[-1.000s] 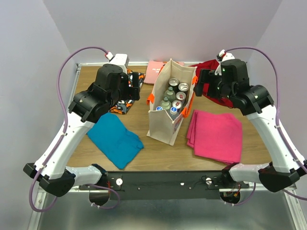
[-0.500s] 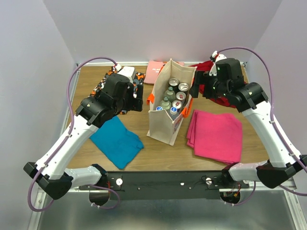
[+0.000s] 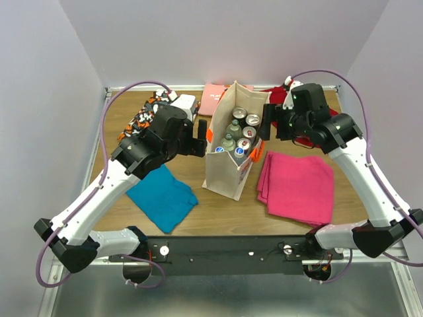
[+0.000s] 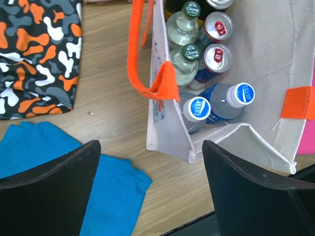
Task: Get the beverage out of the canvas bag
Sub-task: Take out the drink from the canvas bag.
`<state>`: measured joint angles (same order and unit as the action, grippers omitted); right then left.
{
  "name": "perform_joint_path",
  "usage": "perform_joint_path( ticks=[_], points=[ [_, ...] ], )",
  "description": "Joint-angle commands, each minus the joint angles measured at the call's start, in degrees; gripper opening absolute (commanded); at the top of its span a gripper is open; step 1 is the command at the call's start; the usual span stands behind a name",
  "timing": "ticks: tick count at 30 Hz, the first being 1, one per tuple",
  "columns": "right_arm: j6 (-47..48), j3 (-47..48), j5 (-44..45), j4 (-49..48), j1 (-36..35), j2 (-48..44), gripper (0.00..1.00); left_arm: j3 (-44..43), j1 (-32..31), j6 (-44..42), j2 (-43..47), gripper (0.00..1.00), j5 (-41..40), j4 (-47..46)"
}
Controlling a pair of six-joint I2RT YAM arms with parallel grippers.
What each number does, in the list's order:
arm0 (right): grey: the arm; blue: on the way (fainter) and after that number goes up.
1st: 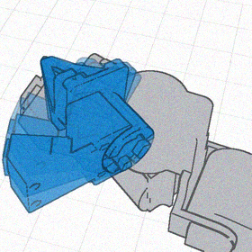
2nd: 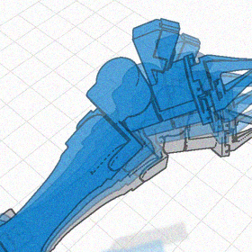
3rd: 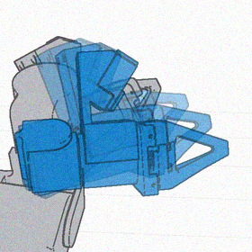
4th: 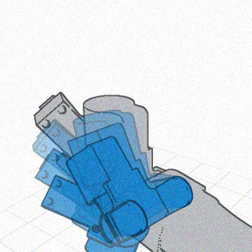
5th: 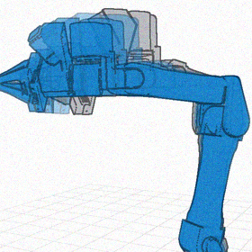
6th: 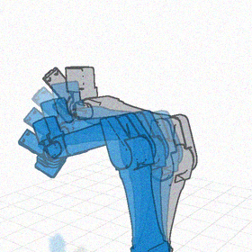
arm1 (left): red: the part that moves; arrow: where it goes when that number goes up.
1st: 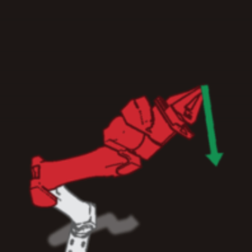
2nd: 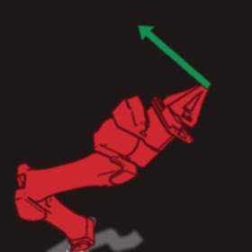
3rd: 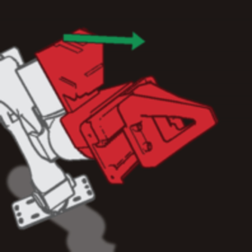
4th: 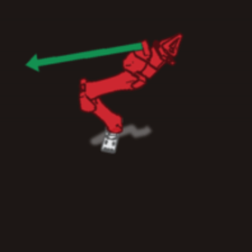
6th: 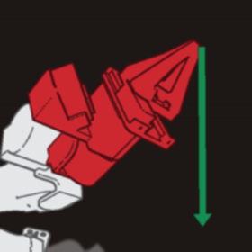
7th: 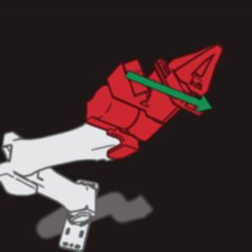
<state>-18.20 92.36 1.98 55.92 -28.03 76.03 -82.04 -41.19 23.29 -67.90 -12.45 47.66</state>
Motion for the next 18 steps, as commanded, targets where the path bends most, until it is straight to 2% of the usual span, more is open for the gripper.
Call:
perform_joint_path(
  ticks=[1,11,18],
  points=[
    [-1.31,-3.23,-0.14,0.59,-0.01,-1.41,1.00,0.30,-3.54,1.58,-1.45,0.94,-2.05,-2.39],
    [-2.02,-7.19,0.66,1.03,0.08,-3.43,1.00,2.49,-9.43,3.34,-4.70,0.94,-10.13,-1.69],
    [-2.11,-8.42,-0.04,1.30,0.00,-3.87,1.00,6.10,-11.10,4.40,-4.35,0.90,-11.28,-1.96]
  ],
)
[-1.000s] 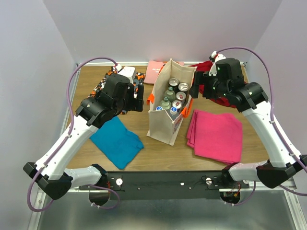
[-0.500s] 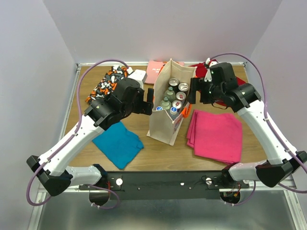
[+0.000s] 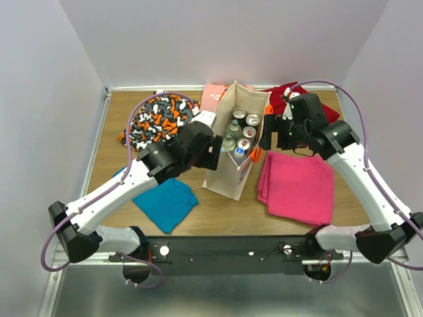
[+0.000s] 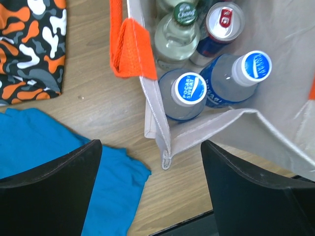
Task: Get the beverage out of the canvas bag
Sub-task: Take out the drink from the canvas bag.
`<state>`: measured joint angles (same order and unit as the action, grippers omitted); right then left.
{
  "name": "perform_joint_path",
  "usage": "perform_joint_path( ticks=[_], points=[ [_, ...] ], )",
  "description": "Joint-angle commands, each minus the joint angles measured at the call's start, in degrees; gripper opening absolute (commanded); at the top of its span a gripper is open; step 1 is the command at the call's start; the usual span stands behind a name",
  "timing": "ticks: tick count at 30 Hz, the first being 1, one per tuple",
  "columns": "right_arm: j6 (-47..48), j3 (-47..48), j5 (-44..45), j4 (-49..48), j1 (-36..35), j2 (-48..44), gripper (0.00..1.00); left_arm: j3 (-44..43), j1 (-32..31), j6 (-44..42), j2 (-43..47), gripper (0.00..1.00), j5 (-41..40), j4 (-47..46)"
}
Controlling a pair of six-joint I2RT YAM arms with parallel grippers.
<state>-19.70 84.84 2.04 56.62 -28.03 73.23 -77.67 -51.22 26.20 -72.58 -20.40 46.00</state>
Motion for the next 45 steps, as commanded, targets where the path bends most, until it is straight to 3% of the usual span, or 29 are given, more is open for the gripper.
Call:
perform_joint_path(
  ticks=[1,5,11,17,24,34,45],
  points=[
    [-0.69,-0.90,-0.28,0.60,-0.01,-1.16,1.00,1.82,-1.16,1.75,0.50,0.89,-3.76,-0.12],
    [-1.04,0.15,-1.69,0.68,-0.09,-1.16,1.00,1.03,-1.60,0.96,2.35,0.85,-4.03,-0.38],
    [-3.05,3.22,-2.40,1.64,-2.45,1.38,1.00,-1.16,-1.60,0.44,4.46,0.93,-5.43,-1.87],
    [-7.18,2.88,4.11,0.51,-6.59,0.95,1.00,-4.68,-1.60,0.61,2.88,0.99,-8.16,-4.50],
    [-10.61,1.47,10.34,1.12,-10.90,1.30,1.00,-7.76,-1.60,1.14,-3.35,0.98,-10.36,-4.86],
    [-12.64,1.21,12.72,2.09,-14.68,1.39,1.00,-1.26,-1.78,1.23,-2.40,0.95,-7.02,-6.01],
    [-14.22,-1.34,12.63,2.53,-18.28,2.44,1.00,6.83,-2.30,-0.79,5.33,0.92,-0.78,-7.94]
  ],
)
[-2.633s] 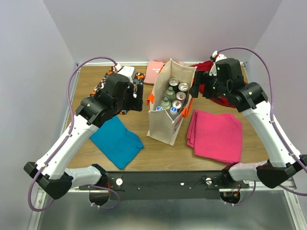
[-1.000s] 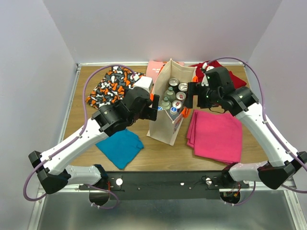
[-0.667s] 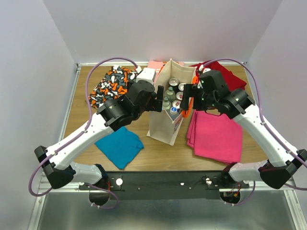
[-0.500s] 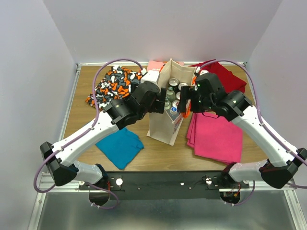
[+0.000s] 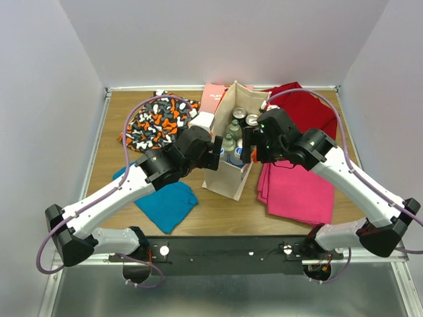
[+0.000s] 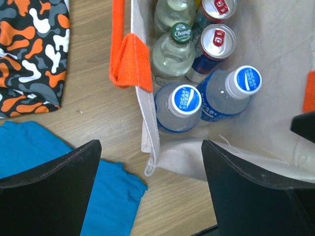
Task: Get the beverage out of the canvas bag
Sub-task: Take out the drink from the canvas bag.
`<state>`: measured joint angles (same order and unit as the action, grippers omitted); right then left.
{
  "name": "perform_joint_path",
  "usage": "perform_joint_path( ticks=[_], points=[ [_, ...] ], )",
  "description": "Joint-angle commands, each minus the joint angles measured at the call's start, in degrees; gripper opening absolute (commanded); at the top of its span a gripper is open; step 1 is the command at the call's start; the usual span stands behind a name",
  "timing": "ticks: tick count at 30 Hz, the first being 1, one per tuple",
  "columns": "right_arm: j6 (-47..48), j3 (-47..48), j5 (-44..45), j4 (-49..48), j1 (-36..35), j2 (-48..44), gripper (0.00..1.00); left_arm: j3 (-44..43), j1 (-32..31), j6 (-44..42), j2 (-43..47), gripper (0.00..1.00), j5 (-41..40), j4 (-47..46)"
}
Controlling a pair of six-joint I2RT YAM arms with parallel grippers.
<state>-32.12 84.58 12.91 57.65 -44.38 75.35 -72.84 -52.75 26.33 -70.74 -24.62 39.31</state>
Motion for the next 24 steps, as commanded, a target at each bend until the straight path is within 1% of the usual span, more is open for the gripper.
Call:
perform_joint_path(
  ticks=[1,11,12,17,20,22,24],
  points=[
    [-1.98,-1.17,1.68,1.42,-2.29,0.32,1.00,2.35,-0.77,-1.19,3.94,0.93,4.31,-1.51],
    [-4.18,-2.40,0.72,1.77,-8.43,1.02,1.00,4.10,-0.86,-4.70,5.70,0.91,7.74,-1.34],
    [-4.79,-2.40,0.89,2.03,-9.05,1.29,1.00,4.19,-0.86,-4.88,5.87,0.89,7.83,-1.25],
    [-6.38,-2.66,2.30,2.56,-12.04,1.55,1.00,4.02,-0.95,-5.50,6.23,0.89,7.48,-0.64],
    [-7.08,-2.92,3.00,3.08,-12.92,1.47,1.00,3.58,-0.95,-5.59,6.23,0.91,6.87,-0.37],
    [-7.43,-3.19,3.44,3.61,-13.19,1.38,1.00,2.97,-0.86,-5.41,6.23,0.95,5.65,-0.11],
    [-7.69,-3.36,3.53,3.96,-13.27,1.20,1.00,0.96,-0.95,-5.58,6.14,0.96,5.03,-0.02]
  ],
)
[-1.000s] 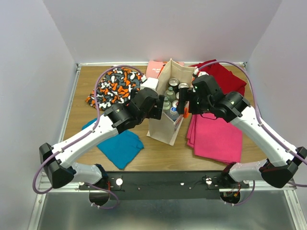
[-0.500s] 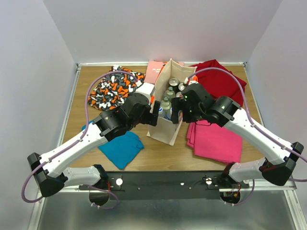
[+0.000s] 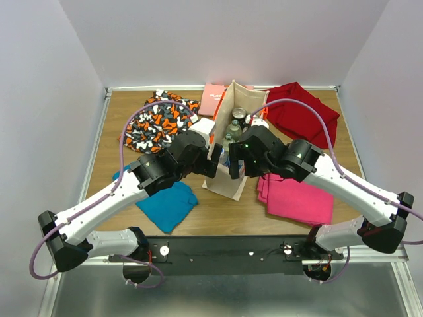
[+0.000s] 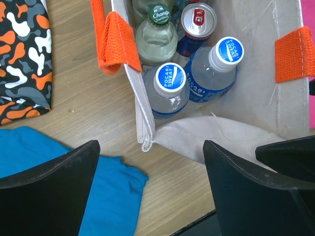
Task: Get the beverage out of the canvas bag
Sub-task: Take out the drink from the canvas bag.
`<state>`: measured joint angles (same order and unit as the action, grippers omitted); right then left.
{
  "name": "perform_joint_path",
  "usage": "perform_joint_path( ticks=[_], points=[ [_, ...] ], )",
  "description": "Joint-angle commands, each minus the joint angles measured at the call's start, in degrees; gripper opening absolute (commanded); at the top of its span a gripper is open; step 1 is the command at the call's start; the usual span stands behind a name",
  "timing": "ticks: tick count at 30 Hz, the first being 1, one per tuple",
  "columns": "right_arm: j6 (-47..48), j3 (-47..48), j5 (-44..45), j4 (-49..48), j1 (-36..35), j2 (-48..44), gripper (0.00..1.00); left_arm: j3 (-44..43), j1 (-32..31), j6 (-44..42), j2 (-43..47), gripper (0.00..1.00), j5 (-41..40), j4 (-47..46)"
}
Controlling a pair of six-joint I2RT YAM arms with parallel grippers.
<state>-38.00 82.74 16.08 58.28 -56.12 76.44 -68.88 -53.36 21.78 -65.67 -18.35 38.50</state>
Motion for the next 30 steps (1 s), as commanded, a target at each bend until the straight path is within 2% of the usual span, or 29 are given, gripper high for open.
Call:
perform_joint_path(
  ticks=[1,9,15,18,22,25,26,30],
  points=[
    [-1.99,-1.70,0.62,3.50,-1.63,0.02,1.00,-4.06,-0.34,-1.13,0.90,0.96,-1.69,0.96],
    [-3.22,-2.32,2.38,3.33,-1.80,-1.03,1.00,-20.74,-0.34,-6.13,-4.89,0.97,-0.65,0.26],
    [-4.36,-3.55,2.99,2.63,-1.80,-1.65,1.00,-24.46,-0.25,-11.13,-8.77,0.86,2.79,0.96],
    [-4.54,-3.46,3.35,2.36,-1.72,-2.26,1.00,-23.67,-0.07,-12.37,-9.74,0.83,5.43,1.93],
    [-4.54,-3.64,3.61,2.19,-1.72,-2.88,1.00,-22.44,3.43,-12.38,-10.27,0.82,10.87,0.53],
    [-4.45,-3.64,3.70,2.28,-1.80,-3.06,1.00,-22.79,6.24,-12.46,-11.32,0.81,16.93,-0.27],
    [-4.45,-3.55,3.70,2.45,-1.72,-3.14,1.00,-23.05,7.99,-12.90,-11.76,0.80,21.12,-0.09],
    [-4.19,-3.29,3.79,2.63,-1.80,-3.23,1.00,-27.17,11.87,-15.09,-15.97,0.80,29.48,2.88]
  ],
)
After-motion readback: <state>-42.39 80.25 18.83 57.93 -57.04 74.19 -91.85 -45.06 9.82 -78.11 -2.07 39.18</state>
